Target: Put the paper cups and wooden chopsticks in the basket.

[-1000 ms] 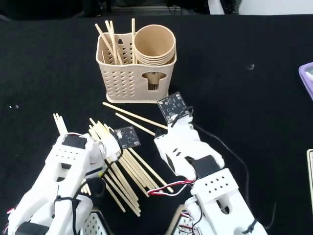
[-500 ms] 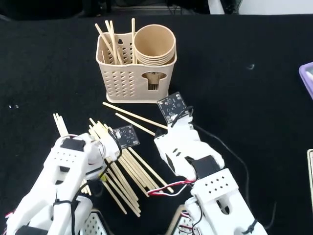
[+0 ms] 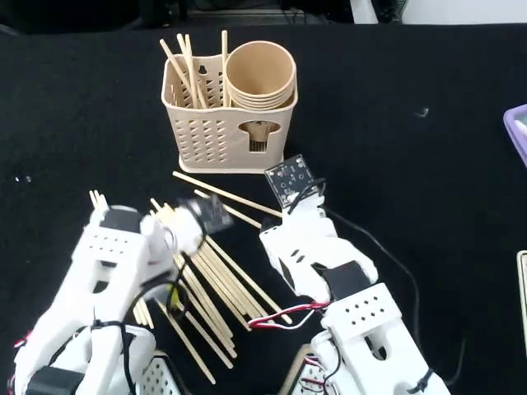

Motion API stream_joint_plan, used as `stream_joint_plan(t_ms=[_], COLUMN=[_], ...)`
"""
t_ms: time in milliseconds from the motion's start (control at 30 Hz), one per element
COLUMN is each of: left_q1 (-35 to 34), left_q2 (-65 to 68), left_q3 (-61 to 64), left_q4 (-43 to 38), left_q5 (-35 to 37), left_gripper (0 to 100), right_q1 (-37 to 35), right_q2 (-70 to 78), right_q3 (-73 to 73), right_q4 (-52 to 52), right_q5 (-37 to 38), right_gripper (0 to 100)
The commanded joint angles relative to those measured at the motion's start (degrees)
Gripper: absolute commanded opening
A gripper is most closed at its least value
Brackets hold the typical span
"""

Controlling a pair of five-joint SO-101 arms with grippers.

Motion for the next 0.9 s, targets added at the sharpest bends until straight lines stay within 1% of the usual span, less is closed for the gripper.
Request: stream_joint_plan(t_ms=[0, 100, 200, 333, 433, 533, 667, 767, 867], left_q1=[-1.8, -1.5, -1.4, -1.5, -1.9, -1.9, -1.9, -2.1, -4.7], left_q2=[-0.7, -0.2, -0.6, -0.4, -0.6, -0.5, -0.1, -0.1, -0.1], left_q3=[-8.0, -6.5, -2.4, 2.0, 5.4, 8.5, 12.4, 15.1, 15.3], left_q4=[2.5, 2.5, 2.6, 2.1, -2.8, -7.9, -14.5, -16.9, -17.4], left_q5=[15.4, 28.8, 42.1, 54.6, 62.5, 66.3, 67.0, 66.7, 66.6], left_gripper=[28, 28, 28, 28, 28, 28, 28, 28, 28], right_q1=[1.1, 1.1, 1.1, 1.1, 1.1, 1.1, 1.1, 1.1, 1.1], right_q2=[-1.9, -1.9, -1.9, -1.9, -1.9, -1.9, -1.9, -1.9, -1.9], right_q3=[-0.2, -0.2, -0.2, -0.2, -0.2, -0.2, -0.2, -0.2, -0.2], right_q4=[-1.4, -1.4, -1.4, -1.4, -1.4, -1.4, -1.3, -1.3, -1.3], right_q5=[0.1, 0.1, 0.1, 0.1, 0.1, 0.1, 0.1, 0.1, 0.1], right_gripper=[11.4, 11.4, 11.4, 11.4, 11.4, 11.4, 11.4, 11.4, 11.4])
